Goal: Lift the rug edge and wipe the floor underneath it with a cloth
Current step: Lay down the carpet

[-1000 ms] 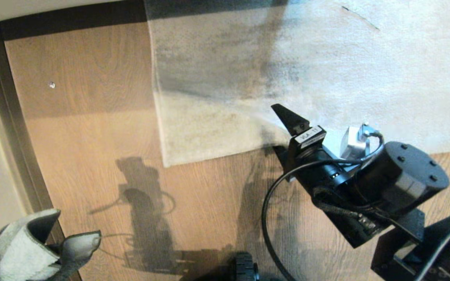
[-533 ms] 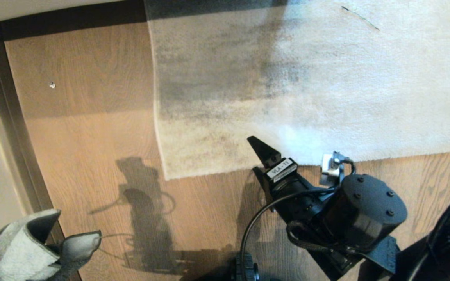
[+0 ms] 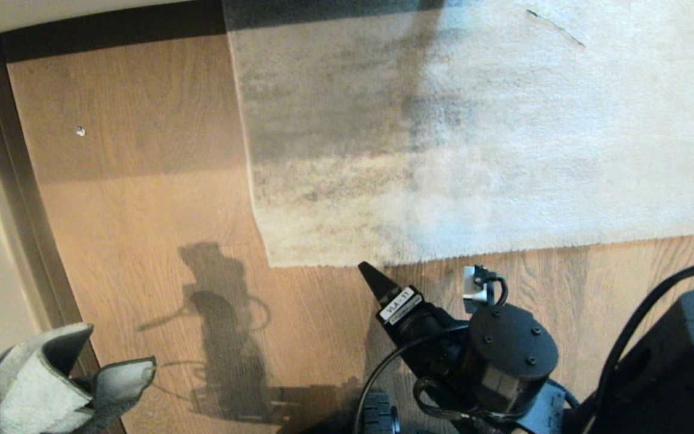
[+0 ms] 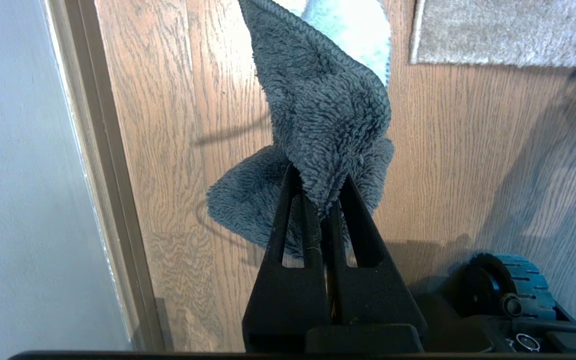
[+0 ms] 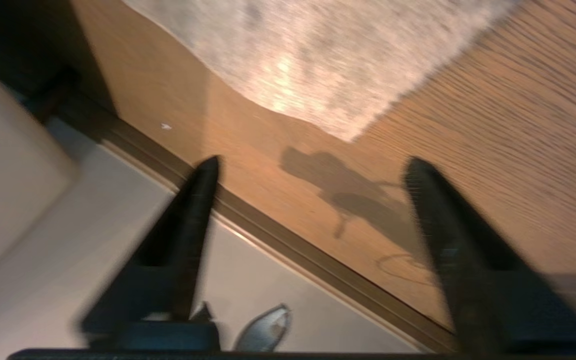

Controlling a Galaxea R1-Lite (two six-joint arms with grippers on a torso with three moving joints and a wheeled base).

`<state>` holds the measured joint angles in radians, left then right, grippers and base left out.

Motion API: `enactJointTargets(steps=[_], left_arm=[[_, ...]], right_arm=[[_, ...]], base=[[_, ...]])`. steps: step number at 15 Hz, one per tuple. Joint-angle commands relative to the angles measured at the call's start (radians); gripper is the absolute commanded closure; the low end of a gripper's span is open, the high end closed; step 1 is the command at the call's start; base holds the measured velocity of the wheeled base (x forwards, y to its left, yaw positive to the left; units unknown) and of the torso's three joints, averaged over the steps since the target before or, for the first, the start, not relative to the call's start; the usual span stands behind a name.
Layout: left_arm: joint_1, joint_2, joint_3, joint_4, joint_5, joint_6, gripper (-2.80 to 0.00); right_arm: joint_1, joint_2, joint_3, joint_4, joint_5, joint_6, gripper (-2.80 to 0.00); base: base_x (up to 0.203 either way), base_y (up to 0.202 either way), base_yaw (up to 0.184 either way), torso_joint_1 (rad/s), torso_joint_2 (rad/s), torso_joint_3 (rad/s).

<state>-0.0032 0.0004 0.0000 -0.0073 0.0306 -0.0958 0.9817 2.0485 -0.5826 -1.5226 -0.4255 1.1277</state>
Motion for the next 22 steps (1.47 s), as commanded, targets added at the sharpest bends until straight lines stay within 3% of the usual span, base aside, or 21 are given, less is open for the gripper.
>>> enactJointTargets(steps=[1, 7, 14, 18, 22], left_arm=[[-0.001, 0.0, 0.0, 0.0, 0.0, -0.001, 0.0], [0.0, 0.0, 0.0, 0.0, 0.001, -0.001, 0.0], [0.0, 0.0, 0.0, 0.0, 0.001, -0.001, 0.0], [0.0, 0.0, 0.0, 0.0, 0.0, -0.001, 0.0], [0.0, 0.0, 0.0, 0.0, 0.001, -0.001, 0.0]], right_arm=[[0.004, 0.032, -0.003, -0.044, -0.002, 0.006, 0.0], [-0.035, 0.027, 0.02, -0.043, -0.086, -0.029, 0.0], [-0.219, 0.037, 0.02, -0.043, -0.099, -0.038, 0.0], [-0.241, 0.064, -0.001, -0.044, -0.099, -0.034, 0.0], [-0.239, 0.118, -0.106, -0.044, -0.098, -0.035, 0.0]], base=[[0.0, 0.0, 0.0, 0.0, 0.0, 0.0], [0.0, 0.0, 0.0, 0.0, 0.0, 0.0], [0.0, 0.0, 0.0, 0.0, 0.0, 0.0], [0.0, 0.0, 0.0, 0.0, 0.0, 0.0], [0.0, 0.0, 0.0, 0.0, 0.0, 0.0]])
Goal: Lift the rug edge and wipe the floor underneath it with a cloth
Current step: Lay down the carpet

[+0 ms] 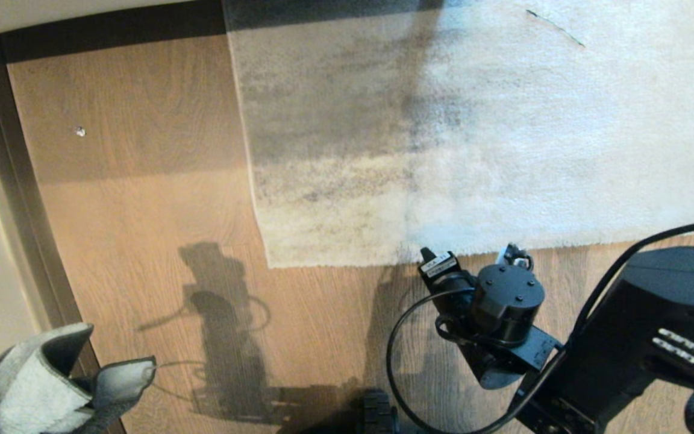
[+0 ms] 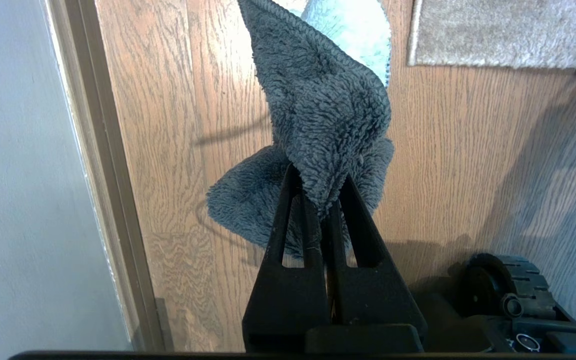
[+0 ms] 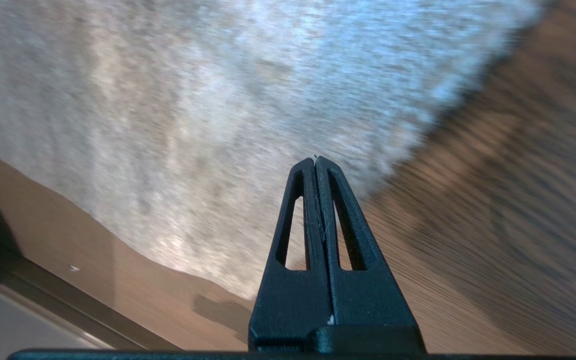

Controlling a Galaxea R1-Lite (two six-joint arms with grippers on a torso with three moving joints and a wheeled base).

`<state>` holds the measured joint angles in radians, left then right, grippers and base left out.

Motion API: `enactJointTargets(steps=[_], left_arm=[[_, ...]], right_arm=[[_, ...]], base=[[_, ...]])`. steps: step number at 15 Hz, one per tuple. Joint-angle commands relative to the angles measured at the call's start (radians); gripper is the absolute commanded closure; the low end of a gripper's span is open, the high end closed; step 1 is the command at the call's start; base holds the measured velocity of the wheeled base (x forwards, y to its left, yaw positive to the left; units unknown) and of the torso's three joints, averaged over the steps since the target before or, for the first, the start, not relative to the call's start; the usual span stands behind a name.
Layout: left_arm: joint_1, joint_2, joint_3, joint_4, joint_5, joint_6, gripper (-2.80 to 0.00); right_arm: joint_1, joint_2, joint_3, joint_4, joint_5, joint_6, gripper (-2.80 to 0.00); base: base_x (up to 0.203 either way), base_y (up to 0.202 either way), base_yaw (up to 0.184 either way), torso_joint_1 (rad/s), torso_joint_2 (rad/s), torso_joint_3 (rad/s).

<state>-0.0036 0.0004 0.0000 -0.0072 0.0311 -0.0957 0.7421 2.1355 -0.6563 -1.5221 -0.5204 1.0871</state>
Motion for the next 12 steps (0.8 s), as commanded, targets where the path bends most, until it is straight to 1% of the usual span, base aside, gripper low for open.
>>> enactJointTargets(steps=[1, 7, 12], left_arm=[[0.001, 0.0, 0.0, 0.0, 0.001, -0.001, 0.0], [0.001, 0.0, 0.0, 0.0, 0.0, -0.001, 0.0], [-0.001, 0.0, 0.0, 0.0, 0.0, -0.001, 0.0]], right_arm=[[0.0, 0.055, -0.061, -0.044, -0.003, 0.004, 0.0], [0.0, 0.18, -0.194, -0.044, 0.003, 0.002, 0.0], [0.0, 0.235, -0.222, -0.044, 0.004, 0.004, 0.0]], base=[[0.0, 0.0, 0.0, 0.0, 0.0, 0.0], [0.0, 0.0, 0.0, 0.0, 0.0, 0.0], [0.0, 0.0, 0.0, 0.0, 0.0, 0.0]])
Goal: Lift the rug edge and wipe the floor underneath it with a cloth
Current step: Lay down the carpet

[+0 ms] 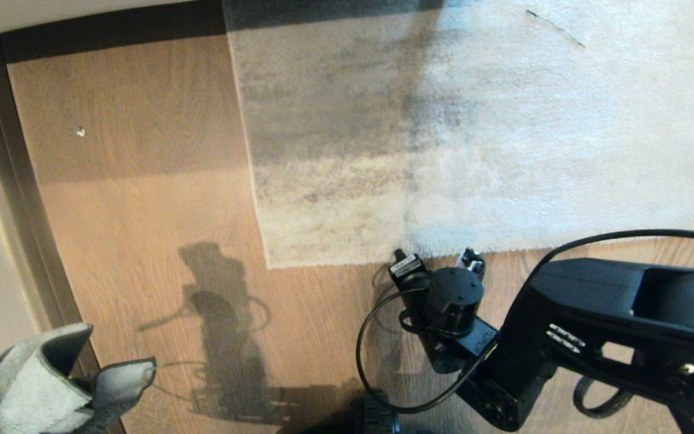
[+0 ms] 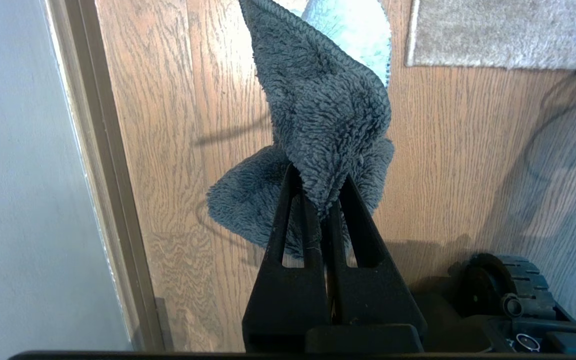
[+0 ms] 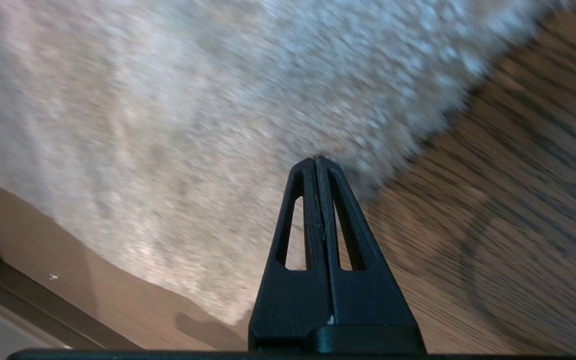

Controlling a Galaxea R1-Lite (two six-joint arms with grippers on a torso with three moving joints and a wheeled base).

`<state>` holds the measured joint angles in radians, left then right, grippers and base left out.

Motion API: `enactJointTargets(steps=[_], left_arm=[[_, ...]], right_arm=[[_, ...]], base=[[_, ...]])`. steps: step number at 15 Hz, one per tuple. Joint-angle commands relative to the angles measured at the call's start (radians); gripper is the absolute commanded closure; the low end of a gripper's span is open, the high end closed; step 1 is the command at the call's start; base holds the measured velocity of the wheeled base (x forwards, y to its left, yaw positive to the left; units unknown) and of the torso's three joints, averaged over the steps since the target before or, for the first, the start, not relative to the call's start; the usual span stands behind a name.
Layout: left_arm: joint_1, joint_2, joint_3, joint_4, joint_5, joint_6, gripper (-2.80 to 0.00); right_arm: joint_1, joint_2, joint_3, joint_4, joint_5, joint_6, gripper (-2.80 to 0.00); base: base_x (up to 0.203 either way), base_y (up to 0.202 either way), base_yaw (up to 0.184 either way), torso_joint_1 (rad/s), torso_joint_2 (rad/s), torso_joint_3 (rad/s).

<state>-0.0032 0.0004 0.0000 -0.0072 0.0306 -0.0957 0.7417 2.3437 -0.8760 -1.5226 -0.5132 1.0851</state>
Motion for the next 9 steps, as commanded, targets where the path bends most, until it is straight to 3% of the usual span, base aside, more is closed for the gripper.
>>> enactJointTargets(steps=[1, 5, 9], left_arm=[[-0.001, 0.0, 0.0, 0.0, 0.002, -0.001, 0.0], [0.0, 0.0, 0.0, 0.0, 0.001, -0.001, 0.0], [0.0, 0.0, 0.0, 0.0, 0.0, -0.001, 0.0]], right_arm=[[0.001, 0.026, -0.003, -0.044, -0.002, 0.009, 0.0], [0.001, -0.011, 0.011, -0.044, -0.003, 0.008, 0.0], [0.001, -0.176, 0.064, -0.044, 0.002, -0.025, 0.0]], base=[[0.0, 0.0, 0.0, 0.0, 0.0, 0.0], [0.0, 0.0, 0.0, 0.0, 0.0, 0.0], [0.0, 0.0, 0.0, 0.0, 0.0, 0.0]])
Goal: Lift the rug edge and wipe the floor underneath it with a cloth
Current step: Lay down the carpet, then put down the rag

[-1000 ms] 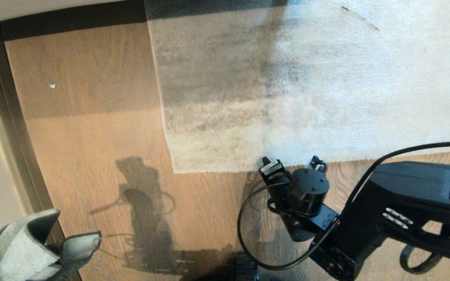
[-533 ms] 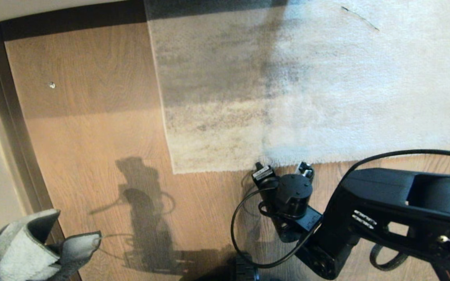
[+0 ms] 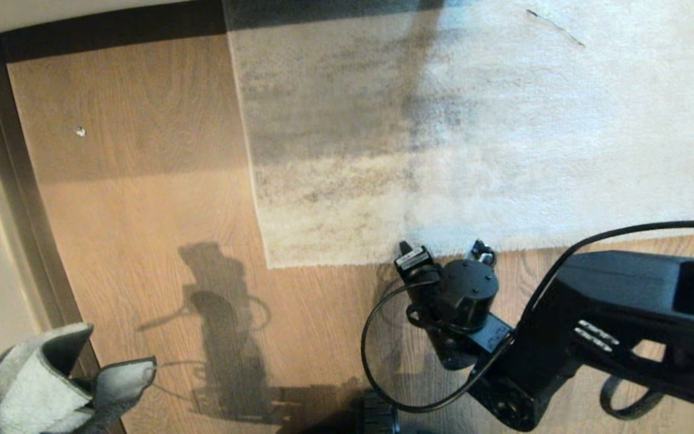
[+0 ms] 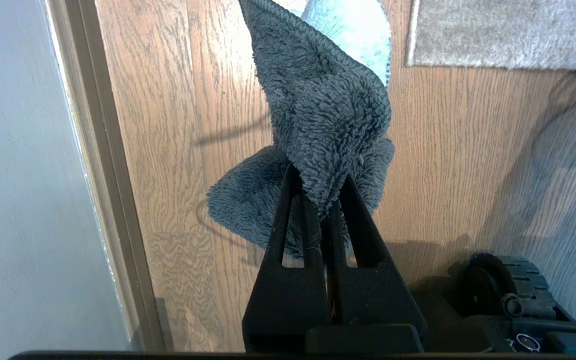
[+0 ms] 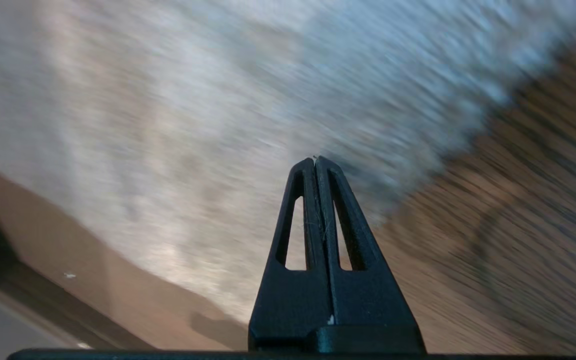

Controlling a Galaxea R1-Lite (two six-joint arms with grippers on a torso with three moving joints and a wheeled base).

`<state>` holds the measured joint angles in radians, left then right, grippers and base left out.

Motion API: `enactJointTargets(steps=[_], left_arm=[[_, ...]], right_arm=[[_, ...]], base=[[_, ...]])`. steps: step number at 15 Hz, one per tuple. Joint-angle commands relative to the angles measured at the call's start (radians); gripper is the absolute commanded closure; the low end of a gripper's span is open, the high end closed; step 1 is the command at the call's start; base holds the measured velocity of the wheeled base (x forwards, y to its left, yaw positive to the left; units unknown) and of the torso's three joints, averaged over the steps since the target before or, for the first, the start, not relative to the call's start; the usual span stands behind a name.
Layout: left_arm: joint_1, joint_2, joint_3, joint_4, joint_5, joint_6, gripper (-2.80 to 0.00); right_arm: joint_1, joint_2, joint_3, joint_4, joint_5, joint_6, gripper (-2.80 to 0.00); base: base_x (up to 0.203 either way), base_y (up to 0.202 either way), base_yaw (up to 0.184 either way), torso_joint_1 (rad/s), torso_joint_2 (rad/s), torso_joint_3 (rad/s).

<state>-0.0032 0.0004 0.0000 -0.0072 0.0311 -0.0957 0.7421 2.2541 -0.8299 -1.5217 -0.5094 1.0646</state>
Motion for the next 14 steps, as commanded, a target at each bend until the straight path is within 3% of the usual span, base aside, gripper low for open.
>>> enactJointTargets(steps=[1, 4, 10, 12, 14], left_arm=[[-0.001, 0.0, 0.0, -0.001, 0.0, -0.001, 0.0], [0.0, 0.0, 0.0, -0.001, 0.0, -0.001, 0.0], [0.0, 0.0, 0.0, -0.001, 0.001, -0.001, 0.0], [0.0, 0.0, 0.0, -0.001, 0.0, -0.001, 0.0], [0.0, 0.0, 0.0, -0.001, 0.001, -0.001, 0.0]], right_arm=[[0.0, -0.153, 0.045, -0.045, 0.006, -0.04, 0.0], [0.001, -0.371, 0.195, -0.045, 0.042, -0.165, 0.0], [-0.007, -0.727, 0.594, -0.045, 0.061, -0.545, 0.0], [-0.072, -0.835, 0.768, -0.044, 0.061, -0.612, 0.0], [-0.222, -0.931, 0.825, -0.044, 0.062, -0.649, 0.0]], base=[[0.0, 0.0, 0.0, 0.0, 0.0, 0.0], [0.0, 0.0, 0.0, 0.0, 0.0, 0.0], [0.0, 0.0, 0.0, 0.0, 0.0, 0.0], [0.0, 0.0, 0.0, 0.0, 0.0, 0.0], [0.0, 0.0, 0.0, 0.0, 0.0, 0.0]])
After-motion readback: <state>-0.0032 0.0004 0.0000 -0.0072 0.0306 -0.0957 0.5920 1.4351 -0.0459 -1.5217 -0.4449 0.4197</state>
